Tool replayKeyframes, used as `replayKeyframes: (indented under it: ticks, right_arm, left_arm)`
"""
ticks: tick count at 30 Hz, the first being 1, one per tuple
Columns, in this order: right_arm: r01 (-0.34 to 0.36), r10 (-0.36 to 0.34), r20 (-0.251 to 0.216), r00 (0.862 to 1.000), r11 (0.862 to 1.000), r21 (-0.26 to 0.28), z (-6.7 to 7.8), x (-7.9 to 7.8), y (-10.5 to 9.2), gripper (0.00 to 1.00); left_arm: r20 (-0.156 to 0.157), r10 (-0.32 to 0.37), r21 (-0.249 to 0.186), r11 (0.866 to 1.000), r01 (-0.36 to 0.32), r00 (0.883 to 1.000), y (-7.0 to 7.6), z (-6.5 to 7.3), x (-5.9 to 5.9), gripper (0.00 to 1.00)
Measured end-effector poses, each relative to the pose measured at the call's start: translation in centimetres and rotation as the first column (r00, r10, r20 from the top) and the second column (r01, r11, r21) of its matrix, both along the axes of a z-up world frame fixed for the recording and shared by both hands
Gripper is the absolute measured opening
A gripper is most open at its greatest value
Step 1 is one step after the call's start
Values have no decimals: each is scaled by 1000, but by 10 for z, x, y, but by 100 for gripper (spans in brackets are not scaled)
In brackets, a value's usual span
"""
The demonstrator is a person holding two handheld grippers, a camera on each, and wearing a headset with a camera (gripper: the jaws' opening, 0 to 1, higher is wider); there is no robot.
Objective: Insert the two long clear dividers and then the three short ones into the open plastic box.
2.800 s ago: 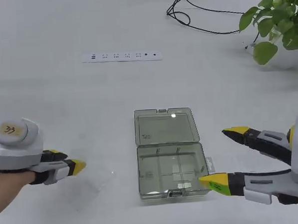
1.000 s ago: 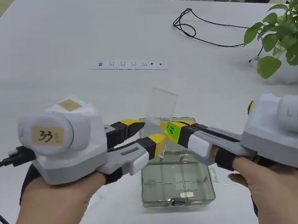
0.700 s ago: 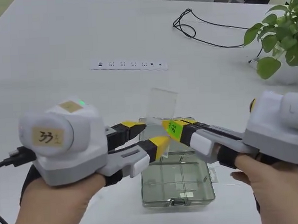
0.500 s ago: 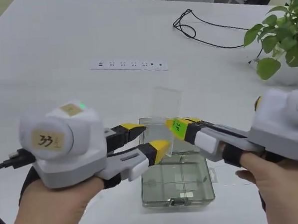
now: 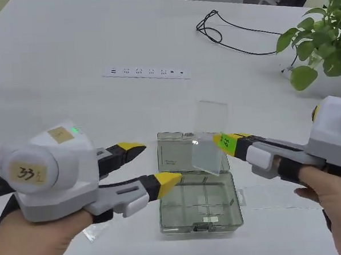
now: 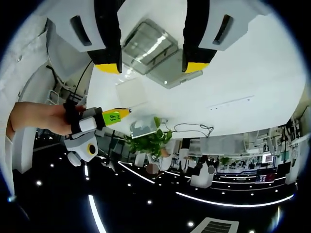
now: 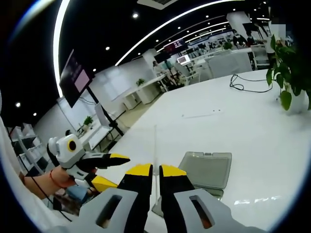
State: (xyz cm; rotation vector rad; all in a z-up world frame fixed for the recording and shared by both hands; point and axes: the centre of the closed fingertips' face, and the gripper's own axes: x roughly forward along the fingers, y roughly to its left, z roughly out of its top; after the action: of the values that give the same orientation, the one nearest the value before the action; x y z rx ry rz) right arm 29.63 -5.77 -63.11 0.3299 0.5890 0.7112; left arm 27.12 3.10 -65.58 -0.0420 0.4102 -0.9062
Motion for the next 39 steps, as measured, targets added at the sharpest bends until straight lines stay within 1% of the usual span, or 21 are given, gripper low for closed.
replayKeyframes:
  ticks: [2,3,6,7,10,12,16,17,20,22,25,26,27,28,29,31,32,33,36,37,39]
  right_arm:
    - [4,-4,-4,1000,1000,-8,-2,0,-2,6]
    - [6,-6,-12,1000,1000,-12,-3,-1,-4,6]
    - [13,-14,-36,999,1000,-27,-8,-2,-7,6]
    - [13,-14,-49,999,1000,-29,-9,-2,-8,6]
    - [16,-20,-63,998,998,-53,-13,-3,-11,6]
    - [18,-23,-84,996,998,-60,-16,-3,-13,6]
    - [41,-58,-157,986,994,-105,-29,-5,-21,6]
    - [44,-63,-166,984,992,-120,-32,-5,-23,6]
    - [47,-85,-219,972,983,-176,-46,-8,-29,6]
    - [50,-104,-270,957,979,-198,-56,-11,-32,6]
    - [46,-126,-326,937,969,-241,-69,-16,-37,6]
    - [31,-128,-354,926,963,-266,-76,-18,-38,6]
    - [29,-134,-373,918,962,-273,-80,-20,-38,6]
    - [24,-137,-396,908,961,-277,-83,-21,-39,6]
    - [22,-138,-406,904,961,-277,-85,-21,-38,6]
    - [23,-151,-450,880,961,-277,-92,-22,-39,6]
    - [27,-155,-466,871,962,-271,-94,-22,-39,6]
    - [23,-157,-494,855,964,-266,-97,-24,-39,6]
    - [7,-160,-523,837,959,-282,-106,-24,-40,6]
    - [6,-162,-541,825,960,-278,-109,-25,-40,6]
    - [1,-160,-553,818,961,-277,-111,-25,-38,6]
  left_arm:
    - [5,-5,10,1000,5,1000,3,-3,-1,52]
    - [15,-10,15,1000,10,1000,5,-4,-2,54]
    - [17,-21,25,999,21,1000,10,-7,-4,60]
    - [26,-30,29,999,29,999,11,-9,-5,63]
    - [26,-49,44,998,48,998,15,-13,-8,69]
    - [35,-60,50,997,58,998,17,-15,-10,73]
    - [36,-85,63,995,83,996,20,-21,-14,80]
    - [34,-91,64,994,88,995,21,-22,-15,81]
    - [32,-110,65,992,108,993,21,-27,-19,86]
    - [31,-124,73,990,122,992,20,-30,-22,90]
    - [30,-135,76,988,132,990,20,-33,-23,92]
    - [28,-142,77,987,140,989,20,-35,-24,92]
    - [29,-144,77,987,142,989,19,-35,-25,92]
    - [28,-146,78,987,144,989,19,-36,-25,92]
    - [26,-148,78,986,145,989,18,-37,-25,92]
    - [25,-148,75,986,146,989,18,-38,-26,91]
    - [23,-150,72,986,148,988,17,-39,-27,91]
    - [22,-151,69,986,149,988,16,-39,-27,91]
    - [21,-153,62,987,151,988,15,-40,-28,90]
    - [20,-153,60,987,151,988,15,-40,-28,90]
    - [19,-149,55,987,148,989,14,-40,-27,90]
